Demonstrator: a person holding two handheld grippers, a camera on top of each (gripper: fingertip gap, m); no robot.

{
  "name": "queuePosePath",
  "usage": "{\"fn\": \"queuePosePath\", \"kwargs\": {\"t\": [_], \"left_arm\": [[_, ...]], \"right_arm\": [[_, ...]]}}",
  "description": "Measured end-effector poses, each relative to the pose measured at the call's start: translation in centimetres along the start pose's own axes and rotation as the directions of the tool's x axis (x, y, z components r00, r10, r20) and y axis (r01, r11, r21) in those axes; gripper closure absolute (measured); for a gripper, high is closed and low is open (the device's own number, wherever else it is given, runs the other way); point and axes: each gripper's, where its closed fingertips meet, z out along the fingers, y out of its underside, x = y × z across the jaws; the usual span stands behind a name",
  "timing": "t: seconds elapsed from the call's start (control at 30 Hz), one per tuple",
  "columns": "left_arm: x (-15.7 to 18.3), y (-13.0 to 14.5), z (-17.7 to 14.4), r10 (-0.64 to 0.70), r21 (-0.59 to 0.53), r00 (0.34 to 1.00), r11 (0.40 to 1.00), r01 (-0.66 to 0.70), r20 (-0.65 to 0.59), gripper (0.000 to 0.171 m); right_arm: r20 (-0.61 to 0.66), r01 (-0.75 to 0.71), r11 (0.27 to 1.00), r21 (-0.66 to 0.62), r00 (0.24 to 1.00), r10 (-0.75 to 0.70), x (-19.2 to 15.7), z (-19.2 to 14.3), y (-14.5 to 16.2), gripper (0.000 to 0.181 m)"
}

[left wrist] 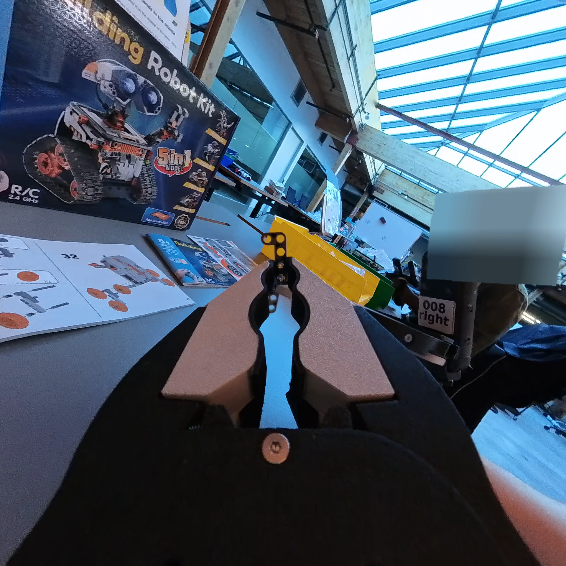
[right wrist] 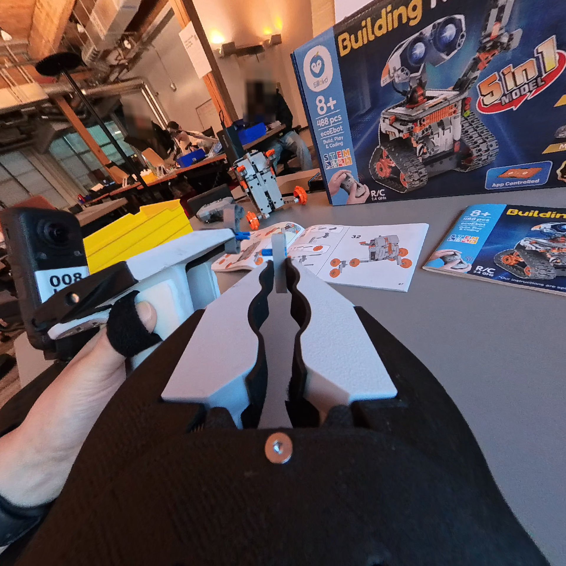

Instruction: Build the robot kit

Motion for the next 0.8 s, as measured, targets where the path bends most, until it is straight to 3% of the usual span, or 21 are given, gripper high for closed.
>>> {"fn": "queuePosePath", "kwargs": {"t": [0.6,0.8], "left_arm": [[0.0,0.6,0.3,0.051,-0.033,0.998,0.998,-0.05,0.022,0.168],[-0.8,-0.2,0.1,0.045,-0.002,0.997,0.999,-0.044,0.055,0.167]], "right_arm": [[-0.046,0.158,0.987,-0.025,0.986,-0.159,-0.5,0.2,0.2,0.175],[-0.158,0.207,0.978,-0.035,0.965,-0.21,1.5,-0.2,-0.4,0.175]]}}
